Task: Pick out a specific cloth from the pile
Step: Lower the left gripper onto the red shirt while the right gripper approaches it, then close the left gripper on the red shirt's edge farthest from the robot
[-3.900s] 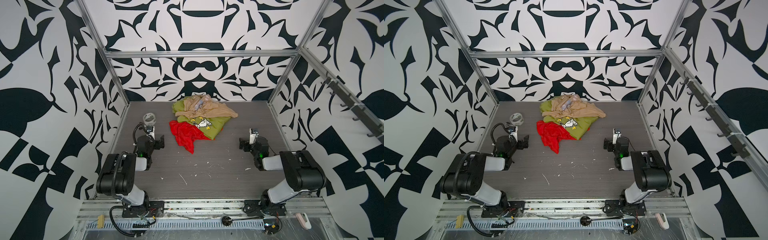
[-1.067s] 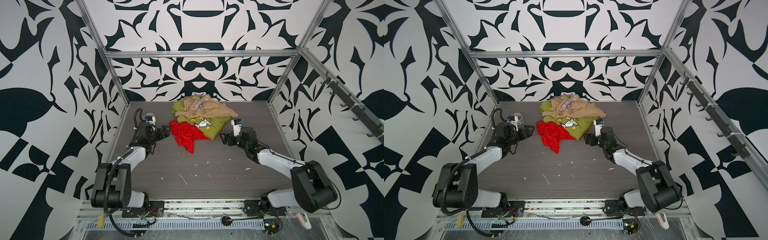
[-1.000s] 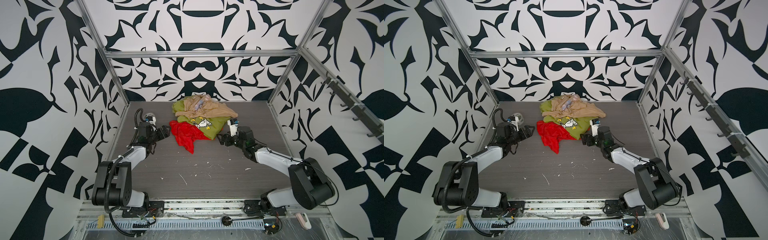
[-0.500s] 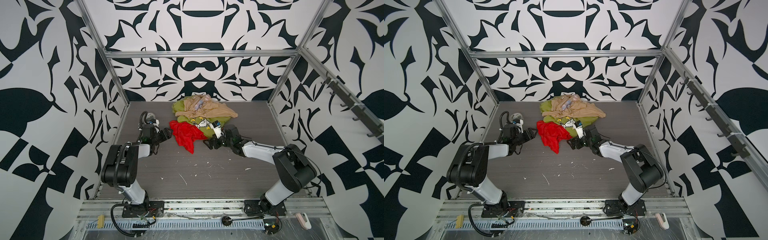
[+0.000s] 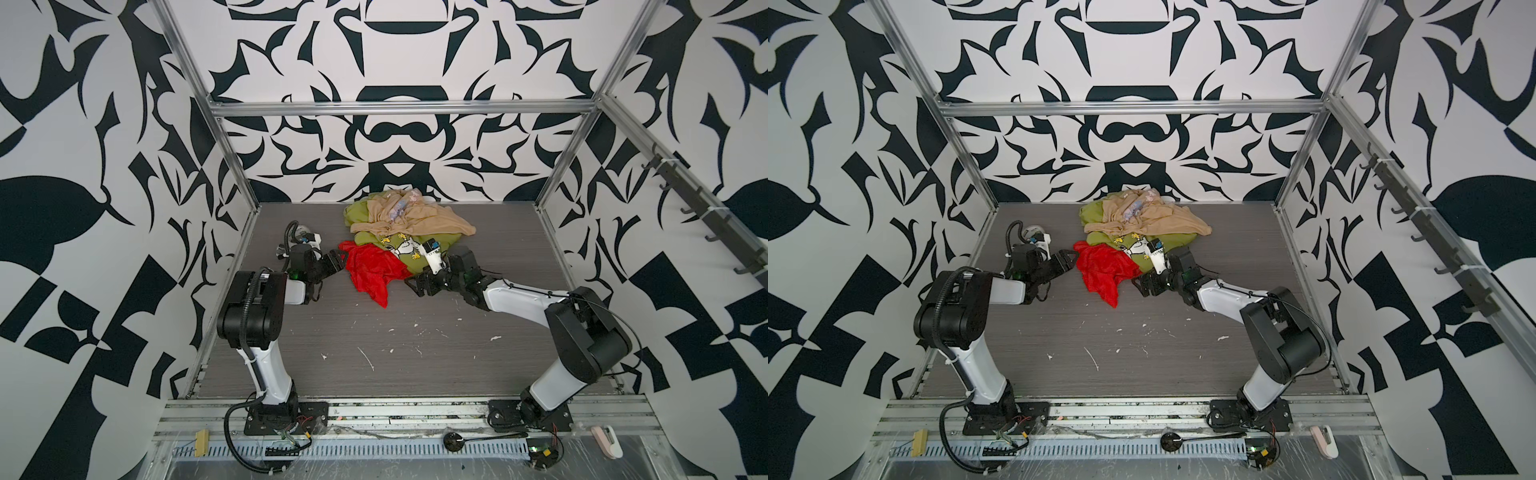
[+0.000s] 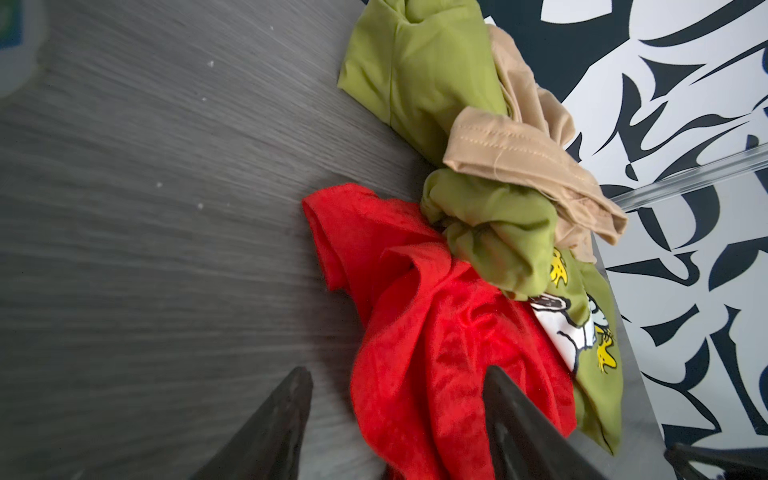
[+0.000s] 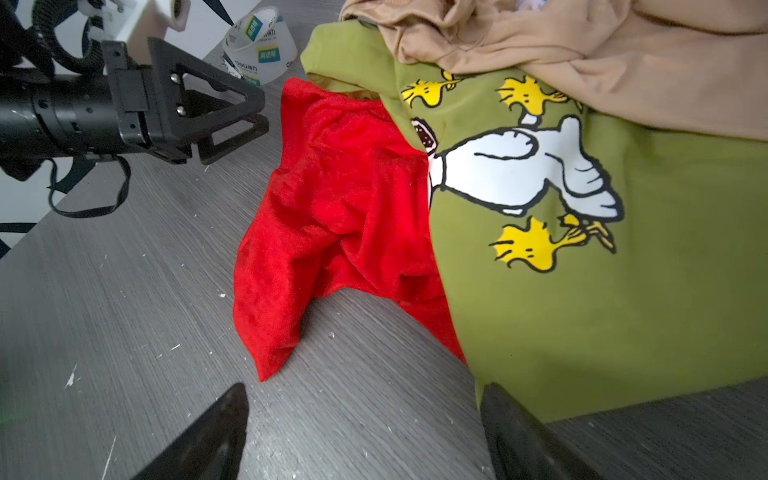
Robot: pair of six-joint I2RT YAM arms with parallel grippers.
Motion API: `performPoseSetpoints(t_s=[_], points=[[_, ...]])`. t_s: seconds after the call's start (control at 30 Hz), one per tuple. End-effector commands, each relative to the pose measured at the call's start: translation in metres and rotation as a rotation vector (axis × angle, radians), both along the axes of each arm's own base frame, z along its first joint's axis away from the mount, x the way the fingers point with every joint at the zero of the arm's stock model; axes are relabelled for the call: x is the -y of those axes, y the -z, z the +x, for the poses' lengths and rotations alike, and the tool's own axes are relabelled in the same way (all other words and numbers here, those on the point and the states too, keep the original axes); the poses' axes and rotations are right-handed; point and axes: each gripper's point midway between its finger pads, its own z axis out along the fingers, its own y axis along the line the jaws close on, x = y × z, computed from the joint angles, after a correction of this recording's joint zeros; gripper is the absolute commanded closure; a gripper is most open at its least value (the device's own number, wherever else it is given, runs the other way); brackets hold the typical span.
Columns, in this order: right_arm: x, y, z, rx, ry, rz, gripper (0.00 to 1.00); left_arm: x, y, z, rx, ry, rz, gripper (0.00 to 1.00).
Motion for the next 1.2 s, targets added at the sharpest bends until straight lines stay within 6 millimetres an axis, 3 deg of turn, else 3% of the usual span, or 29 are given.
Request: performPoseSetpoints(t_s=[0.0,0.37,0.63,1.17], points=[[-0.008,-0.031,0.007,0.064,-0.001,0.046,0.06,0.004,0.001,0.006,0.009,0.011,-0.029,0.34],[-0.007,-0.032,0.007,0.058,0.005,0.037,0.05,0.008,0.01,0.01,-0.004,0.031,-0.07,0.47],[-0.002,-0.036,0.007,0.076,0.03,0.028,0.0,0.011,0.014,0.013,-0.016,0.045,-0.1,0.61],[0.009,-0.057,0.005,0.138,0.07,0.018,0.0,0.007,0.021,0.017,-0.041,0.012,-0.082,0.84]])
